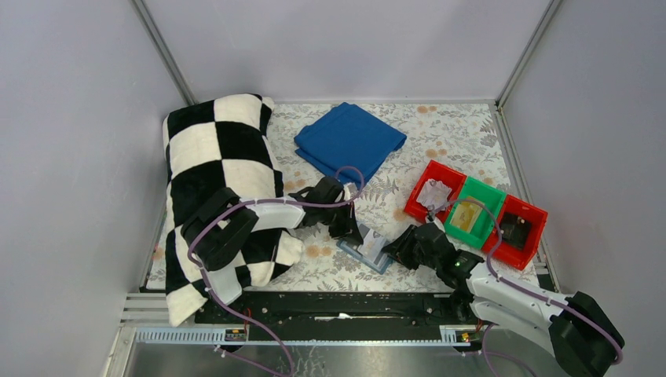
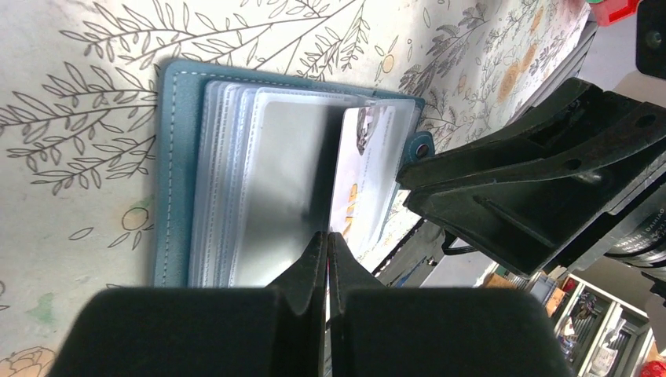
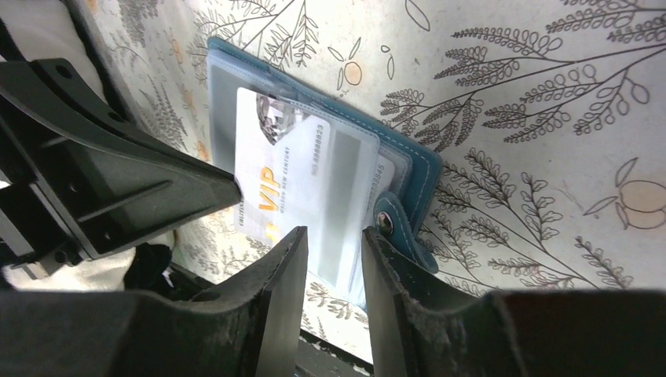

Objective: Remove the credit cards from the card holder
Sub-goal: Remove the credit card from the card holder.

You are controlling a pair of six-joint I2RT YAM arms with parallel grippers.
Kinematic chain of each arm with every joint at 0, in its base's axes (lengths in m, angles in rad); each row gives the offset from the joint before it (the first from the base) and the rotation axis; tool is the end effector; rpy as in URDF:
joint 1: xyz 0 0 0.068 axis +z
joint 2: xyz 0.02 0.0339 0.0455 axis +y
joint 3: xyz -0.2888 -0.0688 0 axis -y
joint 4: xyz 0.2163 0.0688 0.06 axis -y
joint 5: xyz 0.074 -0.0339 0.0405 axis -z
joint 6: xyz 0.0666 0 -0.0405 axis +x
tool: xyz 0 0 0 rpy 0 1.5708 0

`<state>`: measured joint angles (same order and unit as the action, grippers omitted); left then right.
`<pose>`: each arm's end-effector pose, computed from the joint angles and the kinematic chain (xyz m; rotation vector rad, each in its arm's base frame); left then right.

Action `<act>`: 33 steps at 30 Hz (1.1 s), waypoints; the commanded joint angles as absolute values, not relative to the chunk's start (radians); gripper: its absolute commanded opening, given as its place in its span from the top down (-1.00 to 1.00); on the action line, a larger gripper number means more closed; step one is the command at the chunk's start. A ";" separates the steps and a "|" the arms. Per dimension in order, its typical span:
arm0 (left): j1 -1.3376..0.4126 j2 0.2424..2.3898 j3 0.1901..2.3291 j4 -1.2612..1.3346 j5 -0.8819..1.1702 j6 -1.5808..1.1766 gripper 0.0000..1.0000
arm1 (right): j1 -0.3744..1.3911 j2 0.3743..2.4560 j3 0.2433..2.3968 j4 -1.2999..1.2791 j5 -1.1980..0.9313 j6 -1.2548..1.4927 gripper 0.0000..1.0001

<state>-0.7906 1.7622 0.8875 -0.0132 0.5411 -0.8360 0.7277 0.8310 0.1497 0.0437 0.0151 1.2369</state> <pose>0.2165 -0.2675 0.1678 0.2112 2.7898 -1.2495 0.1083 0.0951 0.1535 0.6197 2.3444 1.0058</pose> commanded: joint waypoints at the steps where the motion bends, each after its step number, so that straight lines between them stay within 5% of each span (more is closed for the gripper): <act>1: -0.773 1.724 0.882 0.033 0.525 -0.815 1.00 | 0.737 0.835 0.193 -0.135 0.047 1.147 0.20; 17: -0.746 1.695 0.851 0.031 0.534 -0.795 1.00 | 0.738 0.970 0.421 -0.108 0.045 1.044 0.14; 33: -0.724 1.667 0.870 -0.047 0.509 -0.734 1.00 | 0.737 1.142 0.351 0.132 -0.051 1.118 0.14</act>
